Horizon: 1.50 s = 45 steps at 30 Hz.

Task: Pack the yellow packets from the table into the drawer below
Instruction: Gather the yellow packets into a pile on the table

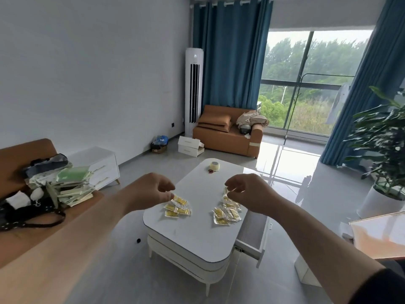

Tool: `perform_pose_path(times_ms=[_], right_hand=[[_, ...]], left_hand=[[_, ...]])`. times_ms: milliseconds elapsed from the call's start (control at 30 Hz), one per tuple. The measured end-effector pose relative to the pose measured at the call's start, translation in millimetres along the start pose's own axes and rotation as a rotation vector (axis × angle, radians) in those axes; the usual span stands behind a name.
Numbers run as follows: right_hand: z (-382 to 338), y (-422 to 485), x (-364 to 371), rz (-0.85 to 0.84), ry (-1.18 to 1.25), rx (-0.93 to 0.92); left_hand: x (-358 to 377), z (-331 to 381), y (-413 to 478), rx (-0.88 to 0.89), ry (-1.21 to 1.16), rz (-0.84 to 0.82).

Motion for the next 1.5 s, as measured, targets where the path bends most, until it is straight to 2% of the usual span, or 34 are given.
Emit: perform_pose_path(times_ms=[367, 633, 867, 1000, 1167, 1500], right_hand=[[69, 183, 41, -0.088, 0.020, 0.047], [92, 290, 91, -0.139, -0.003, 0.104], [115, 395, 153, -0.111, 0.007, 0.243], [127, 441, 180, -0.113, 0.028, 0.342], [153, 481, 193, -0.111, 0.036, 0.413], [238, 541, 202, -0.141, 0.128, 0.495]], left_hand=[[-4, -76, 161, -0.090, -0.001, -0.027], [2, -168, 266, -0.104, -0.049, -0.091], [5, -272, 386, -0.060, -0.063, -0.162], [11, -315, 446, -0.029, -0.041, -0.262], [25, -339, 507, -0.012, -0.044, -0.321], [87, -343, 604, -0.044, -0.043, -0.464]])
Point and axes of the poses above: each hand's wrist, its own y-axis towards the middle knuckle, its own x-axis out of the palm, z = x × y, the point moved 8 cm from there along y, towards the middle knuckle, and after that the axes turned 6 degrees about y, right-handed, at the moved point
